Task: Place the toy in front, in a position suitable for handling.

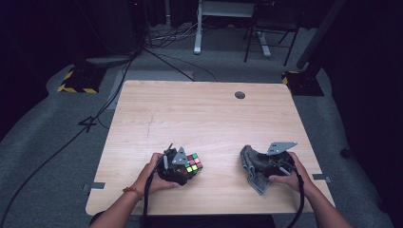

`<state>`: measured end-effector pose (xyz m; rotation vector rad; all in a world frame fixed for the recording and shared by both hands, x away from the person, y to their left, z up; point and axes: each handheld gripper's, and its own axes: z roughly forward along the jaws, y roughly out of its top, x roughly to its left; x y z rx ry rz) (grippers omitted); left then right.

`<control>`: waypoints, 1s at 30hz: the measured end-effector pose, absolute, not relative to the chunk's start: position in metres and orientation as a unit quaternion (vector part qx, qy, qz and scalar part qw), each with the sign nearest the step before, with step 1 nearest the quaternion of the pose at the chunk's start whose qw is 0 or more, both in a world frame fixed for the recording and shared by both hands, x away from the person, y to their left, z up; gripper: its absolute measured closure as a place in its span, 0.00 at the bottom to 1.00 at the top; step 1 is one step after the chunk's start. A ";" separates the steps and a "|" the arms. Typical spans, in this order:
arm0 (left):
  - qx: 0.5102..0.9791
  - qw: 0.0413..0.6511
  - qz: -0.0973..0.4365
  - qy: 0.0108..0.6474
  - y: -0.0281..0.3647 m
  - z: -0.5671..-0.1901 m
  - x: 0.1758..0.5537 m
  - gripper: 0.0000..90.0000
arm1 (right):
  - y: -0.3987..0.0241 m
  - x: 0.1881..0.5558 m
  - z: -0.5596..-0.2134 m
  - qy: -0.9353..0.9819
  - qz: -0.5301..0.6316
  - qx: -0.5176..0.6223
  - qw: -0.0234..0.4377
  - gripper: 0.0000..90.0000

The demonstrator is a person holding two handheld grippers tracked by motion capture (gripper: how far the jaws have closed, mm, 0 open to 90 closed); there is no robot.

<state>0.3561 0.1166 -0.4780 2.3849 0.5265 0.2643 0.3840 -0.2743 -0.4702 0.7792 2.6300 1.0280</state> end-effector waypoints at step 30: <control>0.919 0.339 0.058 0.192 0.117 -0.484 0.315 0.23 | -0.257 0.372 -0.450 0.874 0.411 0.233 0.116 0.38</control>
